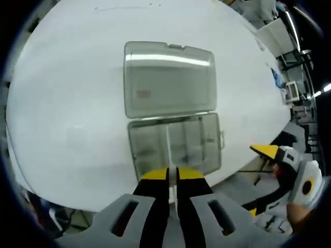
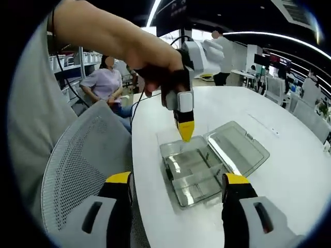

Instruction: Insert the divider into the dual guide fixture by aligning both edges with the guide slots and pushing it downward to the bottom, including one-sided entry, uneven engagement, binding, and posture correction.

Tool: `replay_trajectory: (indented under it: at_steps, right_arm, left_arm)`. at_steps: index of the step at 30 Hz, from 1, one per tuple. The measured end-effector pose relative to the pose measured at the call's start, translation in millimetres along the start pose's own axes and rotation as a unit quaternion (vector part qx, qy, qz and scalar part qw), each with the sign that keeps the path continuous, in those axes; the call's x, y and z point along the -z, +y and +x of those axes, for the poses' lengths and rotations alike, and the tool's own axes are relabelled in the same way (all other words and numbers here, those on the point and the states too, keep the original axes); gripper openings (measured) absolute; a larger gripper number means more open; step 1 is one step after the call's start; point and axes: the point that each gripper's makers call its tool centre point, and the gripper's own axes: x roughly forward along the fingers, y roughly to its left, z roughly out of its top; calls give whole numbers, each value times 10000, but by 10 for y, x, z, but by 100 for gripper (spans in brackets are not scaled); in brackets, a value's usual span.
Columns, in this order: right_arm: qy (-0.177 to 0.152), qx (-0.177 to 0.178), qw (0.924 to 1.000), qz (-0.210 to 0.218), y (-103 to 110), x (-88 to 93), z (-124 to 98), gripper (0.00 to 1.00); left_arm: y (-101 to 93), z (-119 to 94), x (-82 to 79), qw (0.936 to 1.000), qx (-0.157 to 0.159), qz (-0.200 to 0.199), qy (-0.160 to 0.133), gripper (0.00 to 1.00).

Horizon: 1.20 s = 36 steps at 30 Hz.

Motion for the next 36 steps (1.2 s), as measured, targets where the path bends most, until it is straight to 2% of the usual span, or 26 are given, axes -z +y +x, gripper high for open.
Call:
replay_trajectory:
  at_steps: [36]
  right_arm:
    - [0,-28,9996,280,9,119,2,67]
  left_arm:
    - [63,168,-47,9996,-236,-90,112,1]
